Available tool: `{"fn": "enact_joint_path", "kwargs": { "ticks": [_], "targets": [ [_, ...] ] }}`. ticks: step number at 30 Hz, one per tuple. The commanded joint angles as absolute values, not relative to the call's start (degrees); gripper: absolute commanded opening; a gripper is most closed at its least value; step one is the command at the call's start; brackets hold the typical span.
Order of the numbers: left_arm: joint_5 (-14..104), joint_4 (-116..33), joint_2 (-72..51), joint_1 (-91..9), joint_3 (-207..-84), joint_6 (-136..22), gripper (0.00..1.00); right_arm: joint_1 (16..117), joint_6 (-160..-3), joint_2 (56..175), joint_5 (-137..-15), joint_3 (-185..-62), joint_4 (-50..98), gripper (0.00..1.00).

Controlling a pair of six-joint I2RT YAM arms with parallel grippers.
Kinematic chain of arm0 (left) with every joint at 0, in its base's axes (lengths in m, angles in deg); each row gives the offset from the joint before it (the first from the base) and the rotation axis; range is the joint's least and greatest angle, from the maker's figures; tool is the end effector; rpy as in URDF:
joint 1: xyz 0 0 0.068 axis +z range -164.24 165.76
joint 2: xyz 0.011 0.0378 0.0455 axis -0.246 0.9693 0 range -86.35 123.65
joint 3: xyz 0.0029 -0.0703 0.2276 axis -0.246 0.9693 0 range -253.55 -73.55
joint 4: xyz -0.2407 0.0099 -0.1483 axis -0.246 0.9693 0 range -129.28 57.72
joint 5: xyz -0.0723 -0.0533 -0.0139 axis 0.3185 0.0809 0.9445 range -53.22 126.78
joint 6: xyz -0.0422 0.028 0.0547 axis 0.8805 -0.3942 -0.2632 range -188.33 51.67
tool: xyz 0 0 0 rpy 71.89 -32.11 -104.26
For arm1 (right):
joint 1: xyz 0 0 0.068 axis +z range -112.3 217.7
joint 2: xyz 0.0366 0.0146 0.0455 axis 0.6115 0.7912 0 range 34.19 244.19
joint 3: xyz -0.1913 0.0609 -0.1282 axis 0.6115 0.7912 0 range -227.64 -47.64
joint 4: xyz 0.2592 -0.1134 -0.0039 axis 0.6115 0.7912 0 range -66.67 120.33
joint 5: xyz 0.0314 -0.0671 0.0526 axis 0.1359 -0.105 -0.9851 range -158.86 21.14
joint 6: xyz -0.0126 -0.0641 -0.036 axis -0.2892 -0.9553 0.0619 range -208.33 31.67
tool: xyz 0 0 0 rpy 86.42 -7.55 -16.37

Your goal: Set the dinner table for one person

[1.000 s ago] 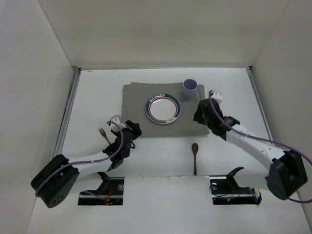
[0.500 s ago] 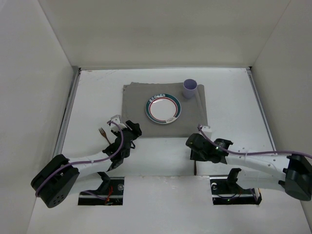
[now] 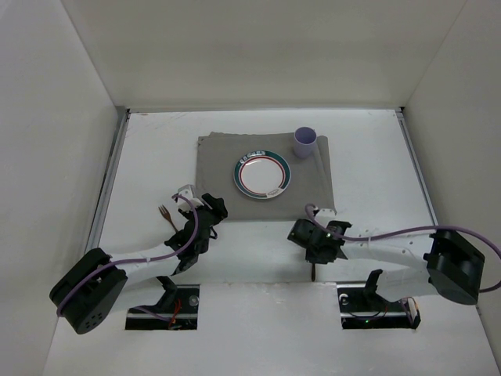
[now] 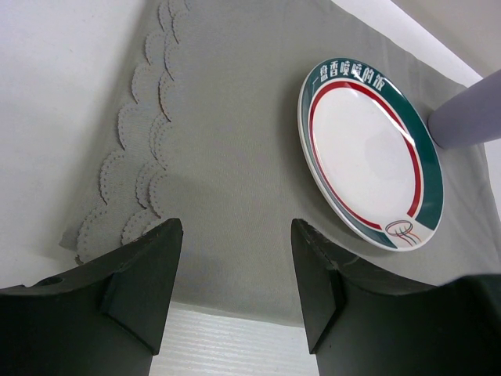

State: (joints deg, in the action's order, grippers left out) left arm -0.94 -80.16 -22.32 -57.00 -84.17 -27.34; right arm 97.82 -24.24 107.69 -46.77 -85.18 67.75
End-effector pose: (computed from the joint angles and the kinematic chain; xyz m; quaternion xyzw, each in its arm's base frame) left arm 0.2084 -0.1405 0.1125 -0.1909 0.7412 -0.2075 0.6092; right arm 0.1346 0.1871 0.0933 0.0499 0.9769 -0.0165 0.2072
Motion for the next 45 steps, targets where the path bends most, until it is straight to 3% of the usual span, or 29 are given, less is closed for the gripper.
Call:
{"fn": "enact_joint_path", "kwargs": {
  "ticks": [1, 5, 9, 14, 20, 31, 39, 45],
  "targets": [
    [-1.37, -81.99, -22.98, -57.44, -85.15, -26.85, 0.55, 98.48, -24.08, 108.81, -45.13, -87.45, 66.40, 0.09],
    [-1.37, -81.99, -22.63, -57.35, -85.16, -26.76, 0.55, 96.90, -27.14, 104.87, -41.27, -90.95, 69.03, 0.05],
    [-1.37, -81.99, -22.28, -57.70, -85.42, -27.02, 0.55, 88.74, -37.32, 103.71, -39.59, -97.98, 66.85, 0.05],
    [-1.37, -81.99, -22.37, -57.88, -85.42, -27.11, 0.55, 78.20, -54.99, 114.23, -42.30, -107.12, 51.84, 0.06],
    [-1.37, -81.99, -23.16, -57.62, -85.16, -27.37, 0.55, 70.18, -64.50, 127.87, -47.93, -117.50, 46.36, 0.06],
    [-1.37, -81.91, -20.35, -57.09, -85.77, -26.85, 0.55, 66.13, -69.26, 137.28, -53.47, -122.61, 46.45, 0.08],
    [-1.28, -81.91, -18.33, -56.56, -86.30, -26.85, 0.55, 66.13, -66.18, 137.64, -54.88, -118.74, 46.36, 0.09],
    [-1.02, -81.82, -18.85, -56.65, -86.39, -26.94, 0.55, 66.13, -65.22, 138.43, -55.24, -117.77, 46.01, 0.16]
  ]
}}
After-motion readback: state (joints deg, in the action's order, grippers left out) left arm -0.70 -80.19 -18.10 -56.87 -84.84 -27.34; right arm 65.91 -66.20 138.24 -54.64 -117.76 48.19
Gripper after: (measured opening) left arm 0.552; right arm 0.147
